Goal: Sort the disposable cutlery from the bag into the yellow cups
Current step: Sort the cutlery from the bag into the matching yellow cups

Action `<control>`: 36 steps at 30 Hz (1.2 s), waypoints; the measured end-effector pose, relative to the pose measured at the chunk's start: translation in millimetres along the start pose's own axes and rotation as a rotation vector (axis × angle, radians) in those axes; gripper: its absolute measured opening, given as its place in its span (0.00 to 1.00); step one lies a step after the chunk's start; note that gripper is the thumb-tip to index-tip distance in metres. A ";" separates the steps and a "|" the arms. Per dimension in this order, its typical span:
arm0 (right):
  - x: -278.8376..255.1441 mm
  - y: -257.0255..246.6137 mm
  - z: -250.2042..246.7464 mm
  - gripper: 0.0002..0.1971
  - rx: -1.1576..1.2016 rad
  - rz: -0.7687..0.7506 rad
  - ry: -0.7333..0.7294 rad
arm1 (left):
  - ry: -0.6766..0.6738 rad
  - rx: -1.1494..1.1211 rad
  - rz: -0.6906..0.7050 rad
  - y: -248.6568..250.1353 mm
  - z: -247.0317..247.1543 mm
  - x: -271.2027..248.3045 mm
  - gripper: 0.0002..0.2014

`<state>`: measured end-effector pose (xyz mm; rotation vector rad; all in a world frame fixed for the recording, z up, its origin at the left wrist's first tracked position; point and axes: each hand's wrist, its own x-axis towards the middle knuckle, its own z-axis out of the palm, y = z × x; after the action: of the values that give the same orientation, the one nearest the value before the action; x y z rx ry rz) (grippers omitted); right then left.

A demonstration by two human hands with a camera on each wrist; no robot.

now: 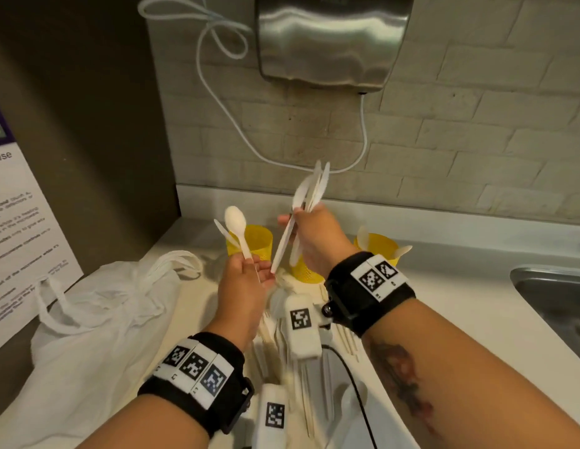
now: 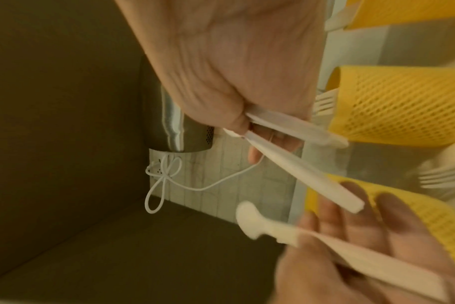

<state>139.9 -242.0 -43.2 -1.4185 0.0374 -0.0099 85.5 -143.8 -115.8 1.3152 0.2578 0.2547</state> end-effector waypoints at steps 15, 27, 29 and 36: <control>69.1 49.6 60.2 0.17 -0.462 -0.205 -0.023 | 0.128 -0.051 -0.092 7.8 -49.2 0.6 0.09; 45.0 23.3 31.3 0.26 -0.681 -0.252 -0.108 | 0.064 -0.018 -0.033 10.0 -22.3 -2.5 0.11; 28.8 19.3 24.6 0.18 -0.654 -0.245 -0.206 | 0.047 0.007 -0.003 11.7 -15.4 -1.1 0.12; -12.1 21.8 -9.7 0.14 -0.519 -0.197 -0.142 | -0.090 0.176 0.117 9.3 10.8 -2.4 0.16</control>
<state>127.3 -247.9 -66.0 -1.9331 -0.2324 -0.0661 86.4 -152.3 -104.1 1.5143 0.1291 0.2750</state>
